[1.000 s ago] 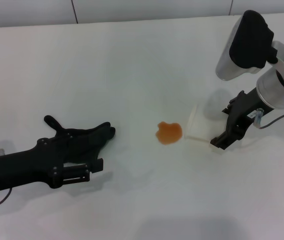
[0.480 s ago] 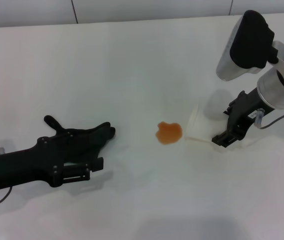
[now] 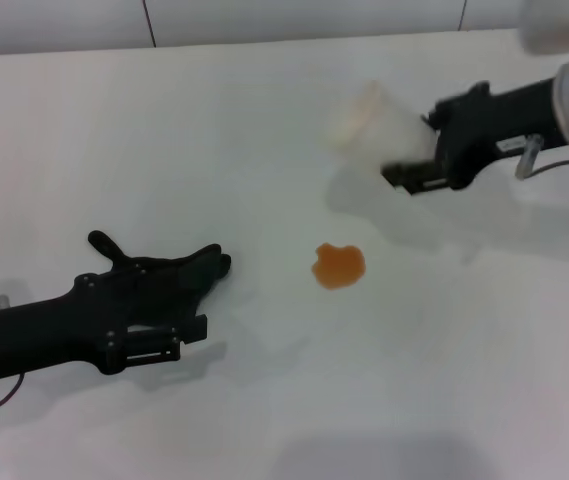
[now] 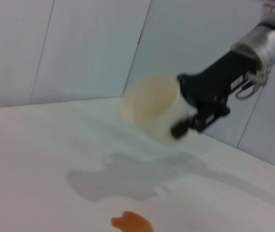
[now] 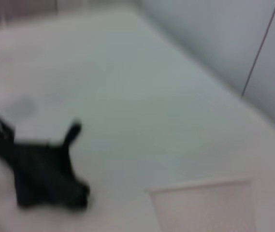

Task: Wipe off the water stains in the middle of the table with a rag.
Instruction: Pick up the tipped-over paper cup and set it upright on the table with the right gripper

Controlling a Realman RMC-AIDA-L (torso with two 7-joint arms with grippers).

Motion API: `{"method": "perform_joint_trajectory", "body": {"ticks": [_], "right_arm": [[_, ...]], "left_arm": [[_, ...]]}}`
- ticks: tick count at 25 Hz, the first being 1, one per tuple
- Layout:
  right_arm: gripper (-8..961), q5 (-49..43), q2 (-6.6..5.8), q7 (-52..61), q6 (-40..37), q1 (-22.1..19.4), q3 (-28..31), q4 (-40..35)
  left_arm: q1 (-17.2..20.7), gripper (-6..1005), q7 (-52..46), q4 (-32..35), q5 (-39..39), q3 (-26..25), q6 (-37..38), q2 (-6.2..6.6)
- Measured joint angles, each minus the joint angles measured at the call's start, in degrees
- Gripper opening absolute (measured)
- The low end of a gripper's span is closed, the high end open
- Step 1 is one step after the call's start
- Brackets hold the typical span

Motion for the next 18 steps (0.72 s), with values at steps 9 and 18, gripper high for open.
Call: {"method": "perform_joint_trajectory", "body": {"ticks": [9, 18], "right_arm": [[625, 26.9, -0.07, -26.3, 11.1, -8.4, 0.1, 9.6], [622, 53.5, -0.05, -56.3, 8.5, -8.6, 0.5, 29.5]], "left_arm": [[0.0, 857, 0.0, 0.1, -0.1, -0.1, -0.1, -0.03], [0.1, 857, 0.0, -0.1, -0.2, -0.1, -1.0, 0.01]]}}
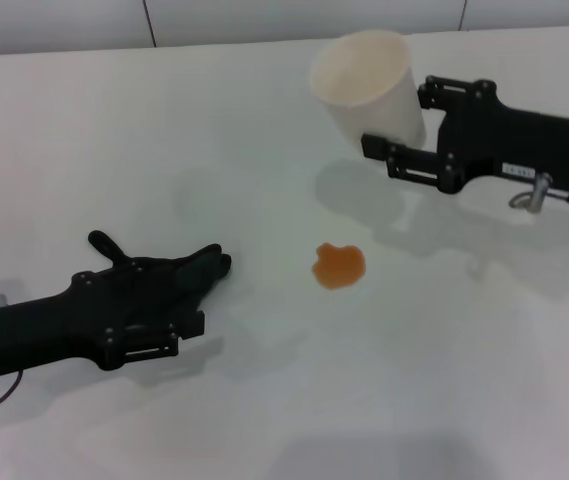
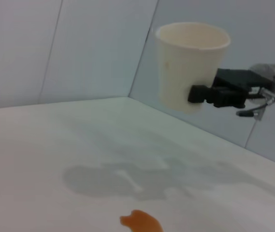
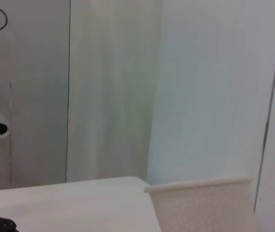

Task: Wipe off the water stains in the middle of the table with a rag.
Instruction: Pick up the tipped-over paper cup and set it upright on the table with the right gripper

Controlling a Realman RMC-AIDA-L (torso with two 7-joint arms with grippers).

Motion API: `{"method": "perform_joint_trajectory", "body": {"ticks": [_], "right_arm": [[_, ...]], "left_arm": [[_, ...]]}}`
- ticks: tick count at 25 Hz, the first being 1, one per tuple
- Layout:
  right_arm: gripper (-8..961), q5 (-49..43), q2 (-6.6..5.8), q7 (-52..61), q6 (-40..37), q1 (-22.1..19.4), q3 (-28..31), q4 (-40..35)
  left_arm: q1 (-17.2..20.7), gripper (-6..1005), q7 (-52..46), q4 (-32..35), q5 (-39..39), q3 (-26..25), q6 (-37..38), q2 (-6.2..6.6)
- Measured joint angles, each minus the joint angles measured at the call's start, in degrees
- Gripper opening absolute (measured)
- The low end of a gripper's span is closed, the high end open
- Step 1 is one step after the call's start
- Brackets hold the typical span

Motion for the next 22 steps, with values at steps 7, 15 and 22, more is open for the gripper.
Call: {"method": "perform_joint_trajectory", "body": {"ticks": [7, 15, 22], "right_arm": [[621, 5.5, 0.14, -12.8, -3.4, 0.2, -0.4, 9.7], [620, 6.4, 0.18, -19.5, -4.0, 0.4, -1.5, 15.6], [619, 6.7, 0.19, -19.4, 0.3, 0.6, -1.2, 20.9]], "left_arm": [[-0.6, 857, -0.1, 0.2, 0.0, 0.0, -0.5, -0.01], [-0.8, 856, -0.1, 0.2, -0.1, 0.0, -0.6, 0.15], [-1.0, 856, -0.1, 0.2, -0.2, 0.0, -0.6, 0.17]]}}
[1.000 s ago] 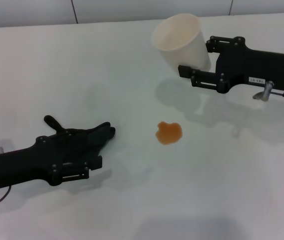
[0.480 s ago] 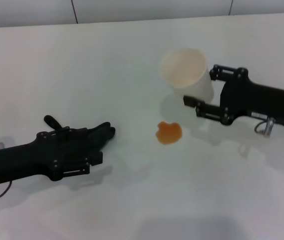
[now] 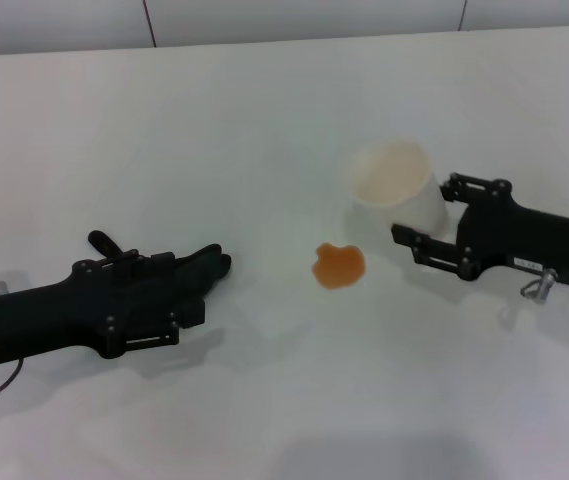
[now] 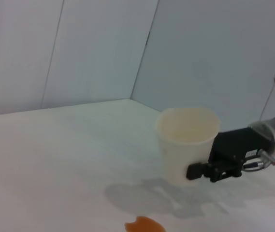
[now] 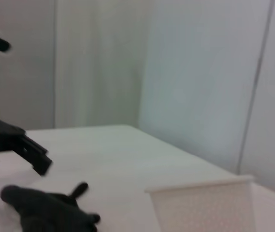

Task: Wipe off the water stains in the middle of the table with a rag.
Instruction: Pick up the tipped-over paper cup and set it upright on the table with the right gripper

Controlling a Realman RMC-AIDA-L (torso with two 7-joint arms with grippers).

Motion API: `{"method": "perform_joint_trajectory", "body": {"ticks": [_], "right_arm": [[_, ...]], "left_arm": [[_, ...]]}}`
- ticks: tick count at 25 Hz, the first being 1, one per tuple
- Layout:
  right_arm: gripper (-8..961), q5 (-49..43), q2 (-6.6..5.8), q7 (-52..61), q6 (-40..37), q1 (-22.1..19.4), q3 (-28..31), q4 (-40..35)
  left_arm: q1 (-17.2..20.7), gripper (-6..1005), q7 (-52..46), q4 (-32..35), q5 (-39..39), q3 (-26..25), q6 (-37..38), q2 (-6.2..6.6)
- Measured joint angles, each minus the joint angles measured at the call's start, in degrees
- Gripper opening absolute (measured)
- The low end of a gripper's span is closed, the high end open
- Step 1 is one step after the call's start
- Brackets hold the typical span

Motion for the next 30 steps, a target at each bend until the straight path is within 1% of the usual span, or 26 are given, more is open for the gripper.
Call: {"method": "perform_joint_trajectory", "body": {"ticks": [7, 14, 30], "right_arm": [[619, 2.3, 0.0, 0.0, 1.4, 0.6, 0.3, 6.2], [615, 2.6, 0.0, -0.6, 2.5, 0.5, 0.4, 8.7], [610, 2.7, -0.19, -0.7, 3.0, 0.3, 0.4, 9.2]], "left_arm": [[0.0, 856, 0.0, 0.0, 0.0, 0.0, 0.0, 0.0], [-0.1, 856, 0.0, 0.0, 0.0, 0.0, 0.2, 0.03], [-0.1, 856, 0.0, 0.0, 0.1, 0.0, 0.2, 0.11]]}}
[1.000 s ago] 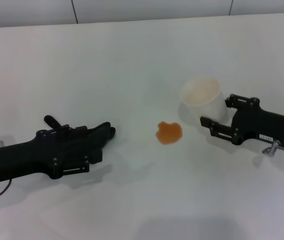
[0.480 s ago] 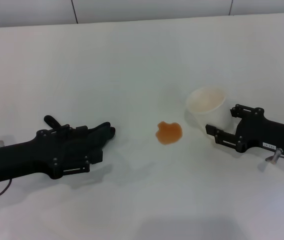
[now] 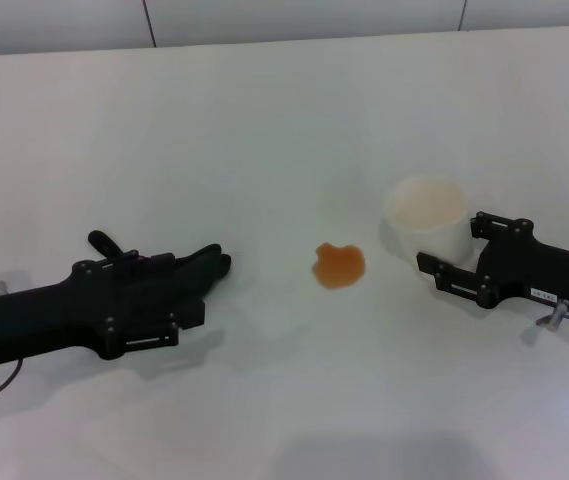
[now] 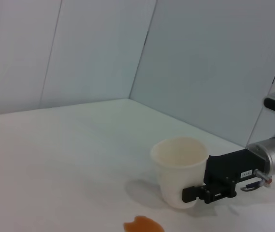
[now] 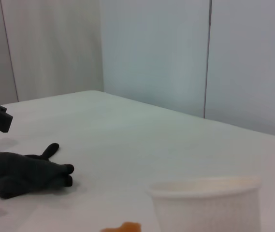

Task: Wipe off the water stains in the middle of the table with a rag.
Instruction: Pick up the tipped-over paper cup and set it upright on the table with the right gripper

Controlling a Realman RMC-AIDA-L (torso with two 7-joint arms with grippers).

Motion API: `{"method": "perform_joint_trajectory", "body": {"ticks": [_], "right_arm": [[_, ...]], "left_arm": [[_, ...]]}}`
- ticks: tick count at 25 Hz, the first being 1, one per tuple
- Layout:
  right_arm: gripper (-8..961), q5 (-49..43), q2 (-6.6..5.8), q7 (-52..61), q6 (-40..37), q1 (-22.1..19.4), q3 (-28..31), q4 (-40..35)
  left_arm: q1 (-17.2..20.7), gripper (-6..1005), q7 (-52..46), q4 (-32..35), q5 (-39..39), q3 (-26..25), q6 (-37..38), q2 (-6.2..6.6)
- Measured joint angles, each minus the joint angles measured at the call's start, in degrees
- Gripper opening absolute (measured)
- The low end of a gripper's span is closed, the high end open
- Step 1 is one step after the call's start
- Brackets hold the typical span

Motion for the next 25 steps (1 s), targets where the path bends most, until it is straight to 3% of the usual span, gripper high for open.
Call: {"method": "perform_joint_trajectory", "body": {"ticks": [19, 25], "right_arm": [[621, -0.3, -0.43, 0.0, 0.5, -0.5, 0.0, -0.6], [761, -0.3, -1.01, 1.2, -0.2, -0.5, 0.0, -1.2]], "left_arm": [[0.0, 856, -0.2, 0.0, 0.0, 0.0, -0.2, 0.28], [-0.1, 856, -0.7, 0.0, -0.1, 0.0, -0.2, 0.37]]}}
